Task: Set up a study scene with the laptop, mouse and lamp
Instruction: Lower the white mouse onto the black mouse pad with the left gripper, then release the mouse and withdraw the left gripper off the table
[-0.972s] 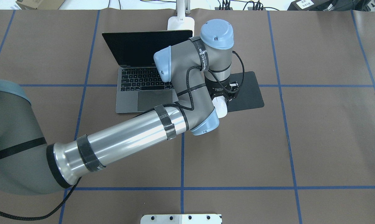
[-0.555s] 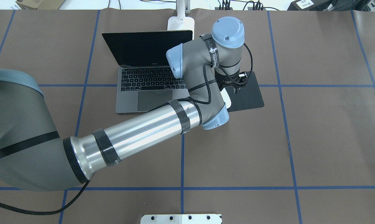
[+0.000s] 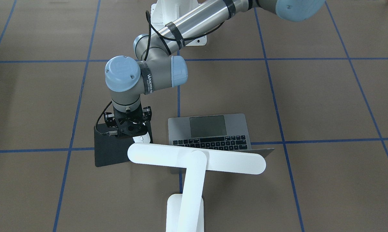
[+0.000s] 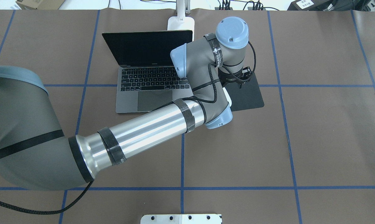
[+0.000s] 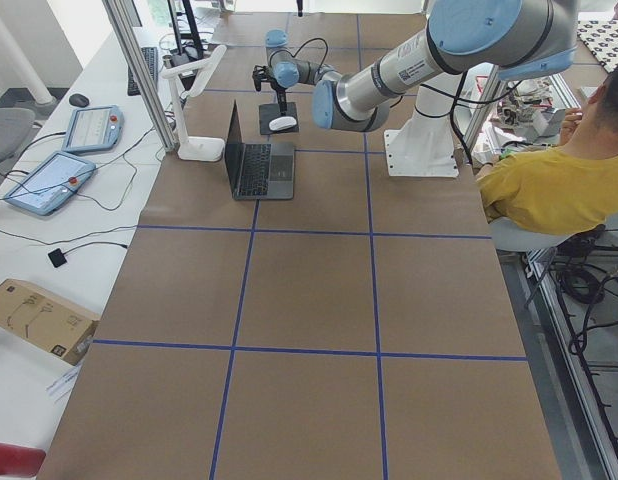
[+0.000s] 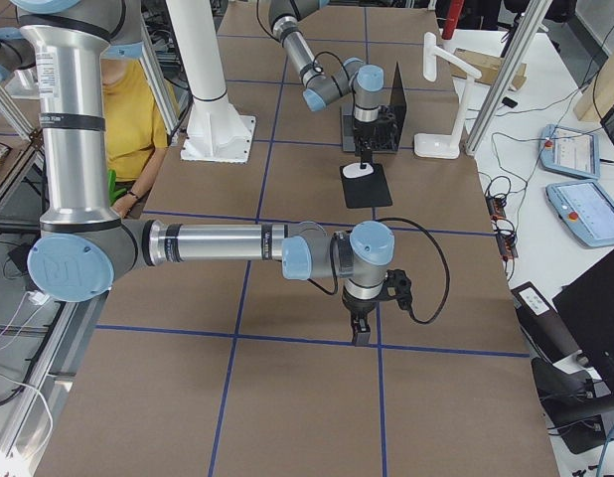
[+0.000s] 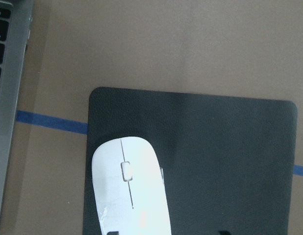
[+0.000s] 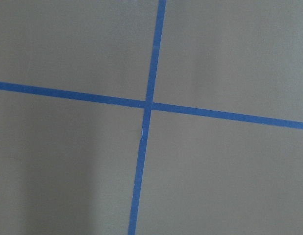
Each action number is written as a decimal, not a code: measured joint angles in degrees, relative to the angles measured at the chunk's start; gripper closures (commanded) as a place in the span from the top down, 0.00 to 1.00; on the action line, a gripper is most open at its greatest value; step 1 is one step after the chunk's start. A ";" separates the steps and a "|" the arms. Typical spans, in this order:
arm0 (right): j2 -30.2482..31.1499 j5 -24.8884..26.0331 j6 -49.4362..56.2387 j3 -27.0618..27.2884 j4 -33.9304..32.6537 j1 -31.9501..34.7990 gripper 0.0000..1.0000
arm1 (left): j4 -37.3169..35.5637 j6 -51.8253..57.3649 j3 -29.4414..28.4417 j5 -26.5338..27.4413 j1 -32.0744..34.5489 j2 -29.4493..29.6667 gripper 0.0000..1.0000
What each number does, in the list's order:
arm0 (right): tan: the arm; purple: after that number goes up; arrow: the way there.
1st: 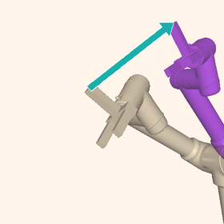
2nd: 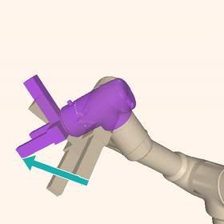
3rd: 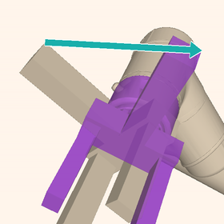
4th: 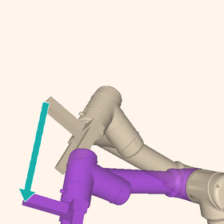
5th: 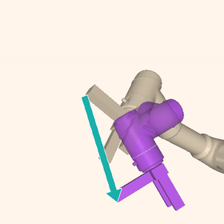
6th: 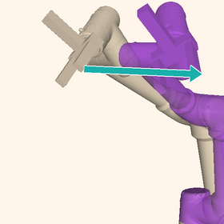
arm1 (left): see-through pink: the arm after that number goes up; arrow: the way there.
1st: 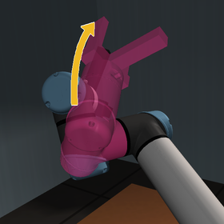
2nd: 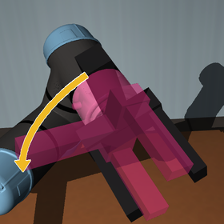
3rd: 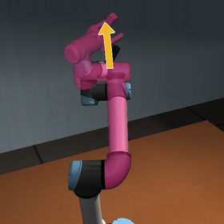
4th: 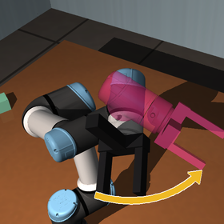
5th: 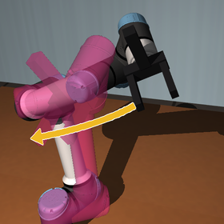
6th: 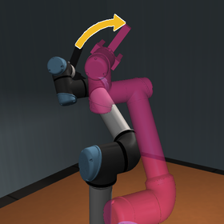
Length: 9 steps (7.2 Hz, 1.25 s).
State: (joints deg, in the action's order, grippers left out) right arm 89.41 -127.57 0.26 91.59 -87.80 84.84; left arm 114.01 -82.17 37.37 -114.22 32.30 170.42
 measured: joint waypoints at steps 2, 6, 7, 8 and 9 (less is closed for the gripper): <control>-0.13 0.05 0.00 -0.11 0.02 -0.01 1.00 | -2.84 1.19 6.81 -0.86 0.21 -2.69 1.00; -0.09 0.44 0.12 -0.02 0.17 0.06 1.00 | -15.88 13.45 42.47 -7.64 6.74 -27.90 1.00; -0.01 0.54 0.15 0.03 0.17 0.06 1.00 | -17.89 20.15 51.32 -9.41 10.12 -36.77 1.00; 0.10 0.56 0.17 0.06 0.17 0.06 1.00 | -20.96 28.68 58.40 -11.91 14.53 -44.25 1.00; 0.21 0.57 0.17 0.07 0.17 0.06 1.00 | -23.57 37.99 63.95 -13.76 19.16 -51.24 1.00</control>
State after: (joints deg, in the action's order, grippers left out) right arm 89.62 -127.00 0.44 91.66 -87.63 84.90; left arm 90.44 -44.18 101.33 -127.98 51.46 119.18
